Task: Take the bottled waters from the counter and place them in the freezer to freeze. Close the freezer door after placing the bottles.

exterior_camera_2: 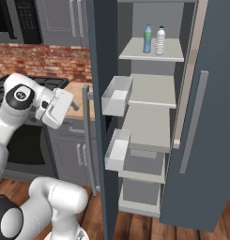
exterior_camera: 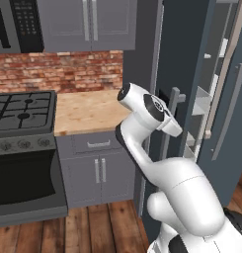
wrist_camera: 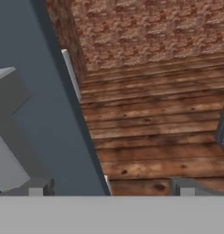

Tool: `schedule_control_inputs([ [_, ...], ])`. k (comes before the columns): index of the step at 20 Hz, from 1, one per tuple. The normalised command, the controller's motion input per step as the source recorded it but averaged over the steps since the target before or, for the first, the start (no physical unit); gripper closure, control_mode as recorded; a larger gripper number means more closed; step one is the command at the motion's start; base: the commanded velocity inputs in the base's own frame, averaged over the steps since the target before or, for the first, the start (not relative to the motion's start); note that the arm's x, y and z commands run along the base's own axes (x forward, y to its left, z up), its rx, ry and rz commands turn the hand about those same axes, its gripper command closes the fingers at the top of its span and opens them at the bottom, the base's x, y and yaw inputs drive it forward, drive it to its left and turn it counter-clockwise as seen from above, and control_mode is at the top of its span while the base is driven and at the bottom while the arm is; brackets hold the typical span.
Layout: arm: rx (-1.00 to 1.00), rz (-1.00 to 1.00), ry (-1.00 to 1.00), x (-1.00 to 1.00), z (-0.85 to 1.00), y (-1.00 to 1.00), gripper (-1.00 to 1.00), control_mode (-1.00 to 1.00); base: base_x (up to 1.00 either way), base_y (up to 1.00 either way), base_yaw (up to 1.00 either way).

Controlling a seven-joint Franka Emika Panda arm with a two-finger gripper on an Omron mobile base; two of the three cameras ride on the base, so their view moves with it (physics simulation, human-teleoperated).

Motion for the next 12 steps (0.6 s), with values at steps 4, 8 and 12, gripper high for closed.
schedule_control_inputs([
  [4,-0.04,0.00,0.02,0.00,0.00,-0.19,-1.00,-1.00,0.00,0.00,0.00],
  [8,-0.03,0.00,0.03,0.02,0.00,-0.22,-1.00,-1.00,0.00,0.00,0.00],
  [12,-0.01,0.00,0.04,0.08,0.00,-0.24,-1.00,-1.00,0.00,0.00,0.00],
])
